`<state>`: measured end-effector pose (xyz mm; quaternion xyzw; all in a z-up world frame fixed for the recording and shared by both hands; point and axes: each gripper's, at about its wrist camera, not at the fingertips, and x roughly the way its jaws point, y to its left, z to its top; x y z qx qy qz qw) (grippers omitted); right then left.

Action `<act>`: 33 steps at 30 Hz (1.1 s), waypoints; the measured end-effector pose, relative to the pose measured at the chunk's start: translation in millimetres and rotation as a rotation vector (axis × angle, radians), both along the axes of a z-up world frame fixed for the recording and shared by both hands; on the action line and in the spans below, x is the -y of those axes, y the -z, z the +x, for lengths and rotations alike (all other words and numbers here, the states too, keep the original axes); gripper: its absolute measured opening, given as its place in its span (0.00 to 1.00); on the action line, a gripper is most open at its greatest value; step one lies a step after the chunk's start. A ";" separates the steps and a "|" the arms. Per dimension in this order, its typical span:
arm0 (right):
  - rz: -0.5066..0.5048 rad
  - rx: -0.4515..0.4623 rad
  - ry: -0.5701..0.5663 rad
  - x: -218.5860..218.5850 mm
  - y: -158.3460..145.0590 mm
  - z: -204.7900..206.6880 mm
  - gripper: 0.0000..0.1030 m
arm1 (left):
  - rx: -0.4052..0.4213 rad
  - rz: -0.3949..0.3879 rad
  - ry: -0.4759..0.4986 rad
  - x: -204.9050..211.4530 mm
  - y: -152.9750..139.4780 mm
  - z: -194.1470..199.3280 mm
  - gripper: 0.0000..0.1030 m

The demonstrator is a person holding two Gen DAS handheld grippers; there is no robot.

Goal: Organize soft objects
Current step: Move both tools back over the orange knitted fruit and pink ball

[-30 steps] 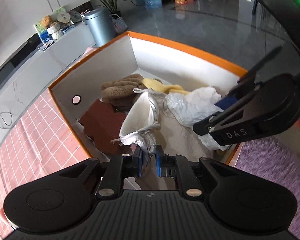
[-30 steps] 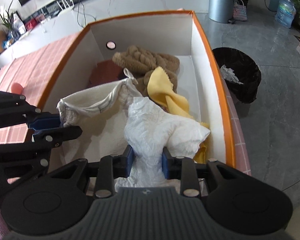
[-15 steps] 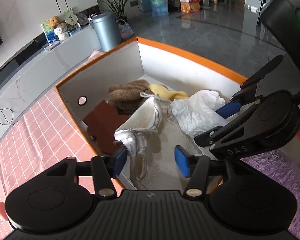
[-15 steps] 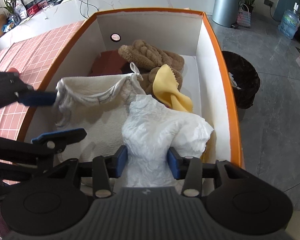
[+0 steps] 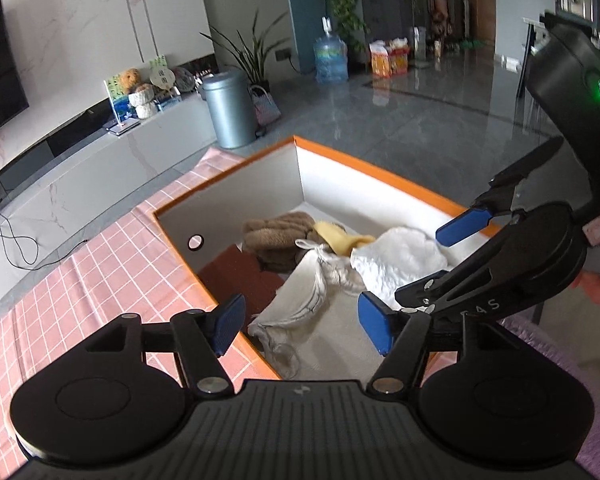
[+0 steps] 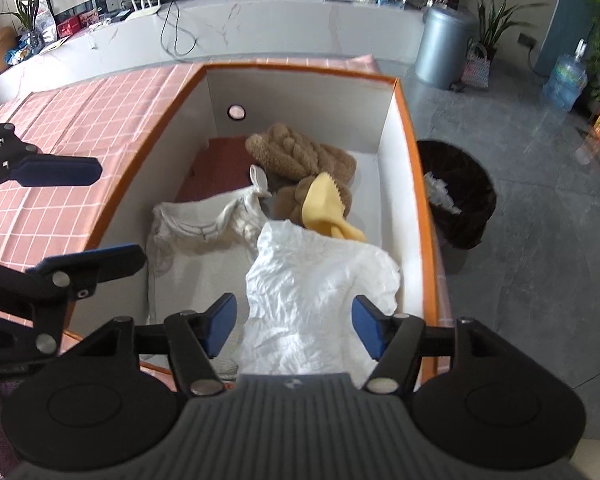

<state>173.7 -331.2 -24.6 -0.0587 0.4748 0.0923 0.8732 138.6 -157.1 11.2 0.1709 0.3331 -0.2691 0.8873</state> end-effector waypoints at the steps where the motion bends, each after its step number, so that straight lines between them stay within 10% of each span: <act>1: -0.017 0.023 0.006 -2.3 -2.8 -3.3 0.75 | 0.002 -0.018 -0.008 -3.2 -2.2 -1.0 0.74; 20: -0.021 0.500 0.084 -85.0 -23.7 -76.7 0.76 | 0.086 -0.247 -0.260 -110.1 -8.2 -44.7 0.82; 33: 0.084 0.547 -0.028 -165.3 -1.2 -91.8 0.76 | 0.103 -0.288 -0.505 -194.8 14.3 -75.7 0.82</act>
